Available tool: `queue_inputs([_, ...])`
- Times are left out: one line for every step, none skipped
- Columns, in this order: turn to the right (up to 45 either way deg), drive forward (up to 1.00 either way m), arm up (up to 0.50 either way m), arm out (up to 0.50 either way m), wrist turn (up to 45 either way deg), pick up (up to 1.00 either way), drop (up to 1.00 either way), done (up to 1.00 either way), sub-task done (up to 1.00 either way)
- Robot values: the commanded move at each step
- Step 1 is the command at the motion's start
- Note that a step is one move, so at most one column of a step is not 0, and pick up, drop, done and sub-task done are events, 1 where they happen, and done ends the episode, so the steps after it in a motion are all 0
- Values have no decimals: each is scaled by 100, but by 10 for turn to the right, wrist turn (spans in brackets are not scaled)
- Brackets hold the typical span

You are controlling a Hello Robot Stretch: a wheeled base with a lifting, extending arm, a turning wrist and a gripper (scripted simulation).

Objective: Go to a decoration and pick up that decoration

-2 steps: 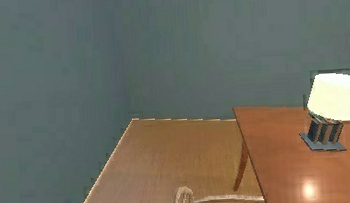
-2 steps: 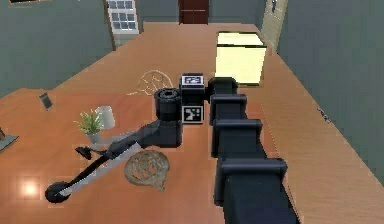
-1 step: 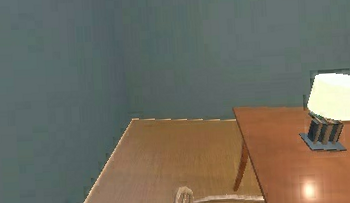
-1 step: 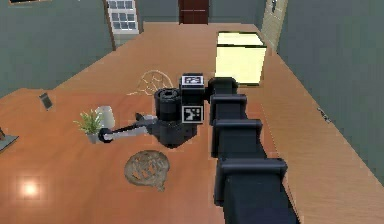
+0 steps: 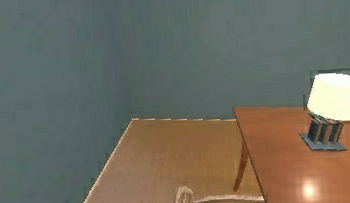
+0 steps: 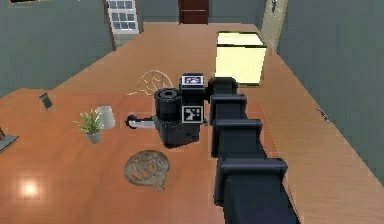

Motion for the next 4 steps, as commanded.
queue_inputs([0, 0, -30, 0, 0, 0, 0, 0, 0])
queue_inputs([0, 0, 0, 0, 0, 100, 0, 0, 0])
queue_inputs([0, 0, 10, 0, 0, 0, 0, 0, 0])
queue_inputs([0, 0, 0, 0, 0, 0, 0, 100, 0])
